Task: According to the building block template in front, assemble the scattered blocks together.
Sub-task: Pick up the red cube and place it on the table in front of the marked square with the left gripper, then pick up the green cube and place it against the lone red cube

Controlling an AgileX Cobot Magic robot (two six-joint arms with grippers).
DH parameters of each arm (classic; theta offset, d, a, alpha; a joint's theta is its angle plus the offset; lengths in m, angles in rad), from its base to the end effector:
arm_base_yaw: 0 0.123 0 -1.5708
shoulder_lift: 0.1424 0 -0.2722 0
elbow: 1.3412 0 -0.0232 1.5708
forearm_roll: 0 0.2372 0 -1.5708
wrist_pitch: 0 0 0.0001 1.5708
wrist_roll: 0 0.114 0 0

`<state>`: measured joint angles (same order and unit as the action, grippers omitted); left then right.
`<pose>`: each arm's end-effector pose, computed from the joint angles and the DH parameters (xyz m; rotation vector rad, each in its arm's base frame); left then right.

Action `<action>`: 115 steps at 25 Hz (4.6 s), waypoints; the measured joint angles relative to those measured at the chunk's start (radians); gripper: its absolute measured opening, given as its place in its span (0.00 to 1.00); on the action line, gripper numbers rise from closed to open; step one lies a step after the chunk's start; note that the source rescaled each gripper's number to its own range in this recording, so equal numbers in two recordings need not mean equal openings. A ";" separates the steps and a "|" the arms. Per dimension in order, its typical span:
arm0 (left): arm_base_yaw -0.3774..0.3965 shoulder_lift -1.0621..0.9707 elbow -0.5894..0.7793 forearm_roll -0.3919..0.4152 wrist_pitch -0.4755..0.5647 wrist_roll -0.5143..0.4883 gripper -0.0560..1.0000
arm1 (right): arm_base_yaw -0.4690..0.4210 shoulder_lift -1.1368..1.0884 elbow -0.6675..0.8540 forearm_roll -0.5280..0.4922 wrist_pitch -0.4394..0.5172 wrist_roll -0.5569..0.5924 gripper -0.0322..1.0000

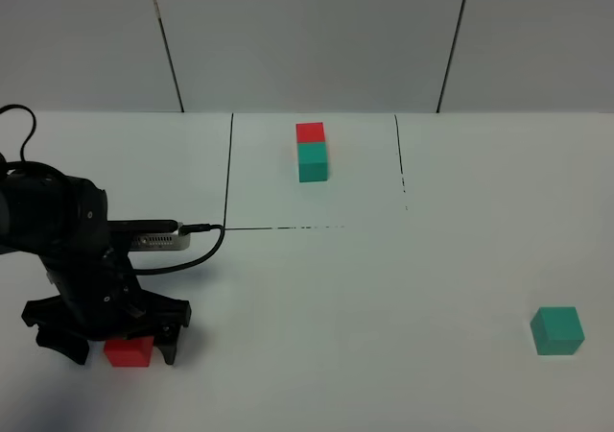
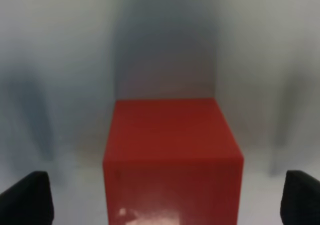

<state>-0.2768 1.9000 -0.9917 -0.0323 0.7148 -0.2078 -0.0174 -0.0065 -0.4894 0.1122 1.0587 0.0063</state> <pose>0.2939 -0.0860 0.0938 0.0700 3.1118 -0.0457 0.0167 0.0108 0.2581 0.0194 2.0435 0.1274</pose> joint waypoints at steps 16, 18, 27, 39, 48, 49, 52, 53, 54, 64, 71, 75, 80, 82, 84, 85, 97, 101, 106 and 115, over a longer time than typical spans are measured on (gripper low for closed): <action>-0.011 0.050 -0.006 0.024 -0.031 -0.035 0.50 | 0.000 0.000 0.000 0.001 0.000 0.000 0.79; -0.011 0.050 -0.007 0.027 -0.034 -0.035 0.39 | 0.000 0.000 0.000 0.001 0.000 0.000 0.79; -0.011 0.050 -0.009 0.032 -0.040 -0.046 0.05 | 0.000 0.000 0.000 0.001 0.000 0.001 0.79; -0.020 0.071 -0.218 0.032 0.117 0.401 0.05 | 0.000 0.000 0.000 0.001 0.000 0.000 0.79; -0.173 0.171 -0.574 0.032 0.316 0.974 0.05 | 0.000 0.000 0.000 0.001 0.000 0.000 0.79; -0.194 0.200 -0.609 0.032 0.348 1.004 0.05 | 0.000 0.000 0.000 0.001 0.000 0.000 0.79; -0.251 0.288 -0.728 0.032 0.401 1.068 0.05 | 0.000 0.000 0.000 0.001 0.000 0.000 0.79; -0.269 0.317 -0.758 0.032 0.408 1.078 0.05 | 0.000 0.000 0.000 0.001 0.000 0.000 0.79; -0.287 0.338 -0.791 0.032 0.413 1.091 0.05 | 0.000 0.000 0.000 0.001 0.000 0.000 0.79; -0.387 0.498 -0.969 0.048 0.431 1.133 0.05 | 0.000 0.000 0.000 0.001 0.000 0.000 0.79; -0.399 0.546 -0.985 0.049 0.420 1.140 0.05 | 0.000 0.000 0.000 0.001 0.000 0.000 0.79; -0.406 0.559 -0.988 0.054 0.410 1.140 0.05 | 0.000 0.000 0.000 0.002 0.000 0.000 0.79; -0.427 0.569 -0.997 0.086 0.410 1.140 0.05 | 0.000 0.000 0.000 0.002 0.000 0.000 0.79; -0.437 0.569 -0.997 0.092 0.401 1.140 0.05 | 0.000 0.000 0.000 0.002 0.000 0.000 0.79; -0.445 0.569 -0.997 0.094 0.394 1.140 0.05 | 0.000 0.000 0.000 0.003 0.000 0.000 0.79; -0.447 0.569 -0.997 0.094 0.392 1.140 0.05 | 0.000 0.000 0.000 0.003 0.000 0.000 0.79; -0.449 0.570 -0.998 0.066 0.441 1.145 0.48 | 0.000 0.000 0.000 0.003 0.000 0.000 0.79; -0.452 0.558 -0.998 0.052 0.468 1.142 0.94 | 0.000 0.000 0.000 0.003 0.000 0.000 0.79; -0.451 0.519 -0.993 0.054 0.468 1.026 0.99 | 0.000 0.000 0.000 0.003 0.000 0.000 0.79; -0.273 0.377 -0.984 0.047 0.468 0.563 0.93 | 0.000 0.000 0.000 0.003 0.000 0.000 0.79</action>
<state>-0.5495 2.2773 -1.9757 0.0147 1.1831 0.3553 -0.0174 -0.0065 -0.4894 0.1153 1.0587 0.0063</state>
